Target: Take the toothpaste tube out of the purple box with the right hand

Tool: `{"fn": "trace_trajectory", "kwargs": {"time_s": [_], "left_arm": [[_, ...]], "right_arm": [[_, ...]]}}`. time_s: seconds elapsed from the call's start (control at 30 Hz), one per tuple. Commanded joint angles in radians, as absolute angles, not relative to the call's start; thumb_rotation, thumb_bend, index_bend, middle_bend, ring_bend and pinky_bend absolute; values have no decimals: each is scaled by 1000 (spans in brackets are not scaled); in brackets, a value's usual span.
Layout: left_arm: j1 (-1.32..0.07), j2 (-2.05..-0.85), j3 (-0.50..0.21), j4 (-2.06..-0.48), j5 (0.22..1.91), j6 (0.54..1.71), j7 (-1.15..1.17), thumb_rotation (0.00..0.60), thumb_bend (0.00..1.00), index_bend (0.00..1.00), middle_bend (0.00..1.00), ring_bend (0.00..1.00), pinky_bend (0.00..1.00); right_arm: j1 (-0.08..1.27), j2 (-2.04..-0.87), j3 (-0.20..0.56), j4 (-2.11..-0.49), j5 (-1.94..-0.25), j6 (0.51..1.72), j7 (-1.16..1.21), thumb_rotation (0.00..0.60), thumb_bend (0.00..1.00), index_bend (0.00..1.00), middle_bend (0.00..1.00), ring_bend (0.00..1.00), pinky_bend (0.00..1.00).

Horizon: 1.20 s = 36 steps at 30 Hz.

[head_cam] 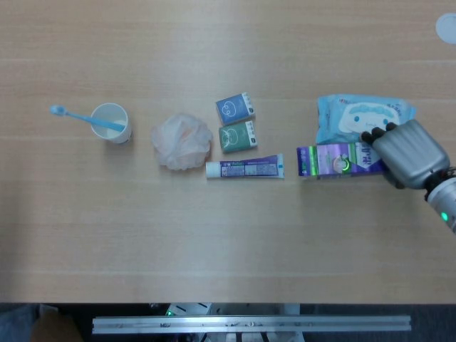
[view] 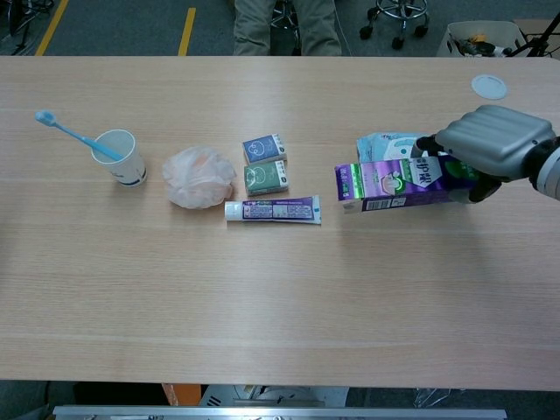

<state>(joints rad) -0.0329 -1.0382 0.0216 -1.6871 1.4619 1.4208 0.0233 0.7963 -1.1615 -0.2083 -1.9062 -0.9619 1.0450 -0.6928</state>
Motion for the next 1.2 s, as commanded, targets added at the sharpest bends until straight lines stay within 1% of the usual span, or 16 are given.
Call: {"fn": "trace_trajectory", "kwargs": {"time_s": [0.03, 0.1, 0.2, 0.3, 0.43, 0.6, 0.73, 0.83, 0.9, 0.97, 1.03, 1.1, 1.2], "left_arm": [[-37, -1041, 21, -1689, 1467, 1417, 25, 600, 270, 100, 85, 75, 111], [-40, -1043, 20, -1691, 1471, 1416, 27, 600, 270, 100, 85, 75, 111], [-40, -1044, 21, -1693, 1469, 1415, 30, 600, 269, 100, 85, 75, 111], [-39, -1042, 23, -1696, 1467, 1414, 34, 600, 270, 100, 85, 75, 110], [-38, -1038, 26, -1703, 1465, 1412, 40, 600, 270, 100, 85, 75, 110], [-40, -1034, 22, -1711, 1461, 1413, 49, 600, 270, 100, 84, 75, 111], [-44, -1034, 18, -1712, 1465, 1416, 51, 600, 270, 100, 84, 75, 110], [-44, -1042, 10, -1702, 1475, 1434, 52, 600, 270, 100, 84, 75, 110], [-43, -1049, 7, -1696, 1480, 1444, 54, 600, 270, 100, 84, 75, 111], [-45, -1054, 8, -1693, 1489, 1447, 68, 600, 270, 100, 84, 75, 111], [-46, -1064, 7, -1687, 1502, 1459, 79, 600, 269, 100, 84, 75, 111], [-46, -1076, 7, -1684, 1512, 1466, 96, 600, 269, 105, 84, 76, 111], [-48, -1082, 6, -1695, 1513, 1465, 119, 600, 270, 108, 84, 76, 110]], "right_arm": [[745, -1159, -237, -1895, -1015, 1059, -656, 600, 292, 445, 447, 430, 598], [725, -1165, -245, -1882, -1032, 1051, -642, 600, 292, 432, 441, 422, 587], [705, -1174, -249, -1865, -1045, 1039, -629, 600, 291, 367, 417, 402, 568], [691, -1179, -245, -1849, -1047, 1022, -613, 600, 288, 270, 357, 357, 528], [670, -1186, -232, -1830, -1072, 1010, -569, 600, 286, 142, 270, 271, 450], [639, -1178, -218, -1818, -1114, 1021, -523, 600, 286, 71, 196, 235, 428], [601, -1157, -201, -1820, -1145, 1063, -474, 600, 285, 65, 189, 233, 427], [545, -1157, -179, -1795, -1205, 1161, -421, 600, 285, 67, 194, 232, 427], [496, -1169, -164, -1755, -1258, 1246, -372, 600, 286, 104, 231, 232, 427], [446, -1184, -155, -1706, -1308, 1324, -321, 600, 286, 188, 290, 238, 427], [406, -1194, -151, -1668, -1341, 1386, -296, 600, 286, 241, 324, 254, 427], [362, -1199, -151, -1640, -1372, 1446, -284, 600, 286, 267, 344, 275, 426], [310, -1192, -155, -1633, -1401, 1505, -269, 600, 285, 292, 358, 292, 427]]}}
